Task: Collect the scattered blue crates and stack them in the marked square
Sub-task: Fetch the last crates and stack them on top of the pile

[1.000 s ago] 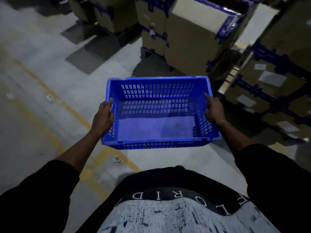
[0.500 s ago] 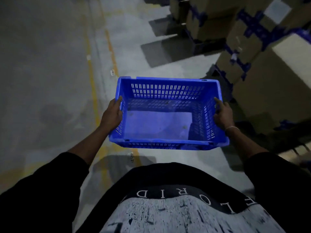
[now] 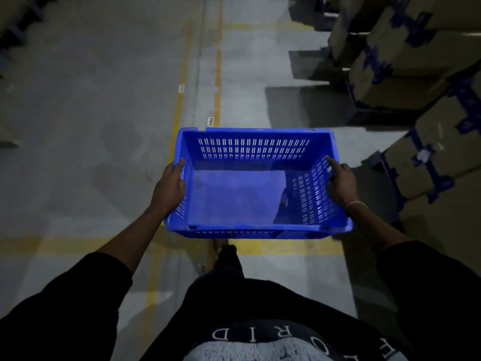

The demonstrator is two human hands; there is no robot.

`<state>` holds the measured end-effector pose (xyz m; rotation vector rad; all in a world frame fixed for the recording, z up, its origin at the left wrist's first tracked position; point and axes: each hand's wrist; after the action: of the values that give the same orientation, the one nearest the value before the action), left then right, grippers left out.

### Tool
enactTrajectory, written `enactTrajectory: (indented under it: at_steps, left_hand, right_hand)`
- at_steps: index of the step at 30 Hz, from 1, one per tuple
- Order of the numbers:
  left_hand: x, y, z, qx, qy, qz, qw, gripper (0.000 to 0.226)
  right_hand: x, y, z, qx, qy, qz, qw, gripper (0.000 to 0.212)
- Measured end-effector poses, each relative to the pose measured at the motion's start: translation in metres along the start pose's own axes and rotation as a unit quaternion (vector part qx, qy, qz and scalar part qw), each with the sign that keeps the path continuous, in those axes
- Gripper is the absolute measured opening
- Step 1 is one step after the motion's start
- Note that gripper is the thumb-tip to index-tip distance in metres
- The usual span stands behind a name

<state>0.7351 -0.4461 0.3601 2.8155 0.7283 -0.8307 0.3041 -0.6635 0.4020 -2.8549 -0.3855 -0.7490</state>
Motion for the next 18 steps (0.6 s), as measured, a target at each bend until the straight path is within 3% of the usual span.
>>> enactTrajectory:
  at_steps: [18]
  left_hand:
    - [0.06,0.39,-0.041,0.004,0.007,0.009,1.0,0.063]
  right_hand:
    - [0.13,0.371,0.056,-0.002,0.031,0.004,1.0,0.064]
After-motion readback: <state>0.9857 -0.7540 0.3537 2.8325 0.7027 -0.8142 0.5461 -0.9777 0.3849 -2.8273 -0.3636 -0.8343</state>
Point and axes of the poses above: each hand's wrist, its own y-axis towards the middle knuckle, its own z-axis out of the palm, x = y × z, and after that the axes turned 1 degree about -z, right-handed
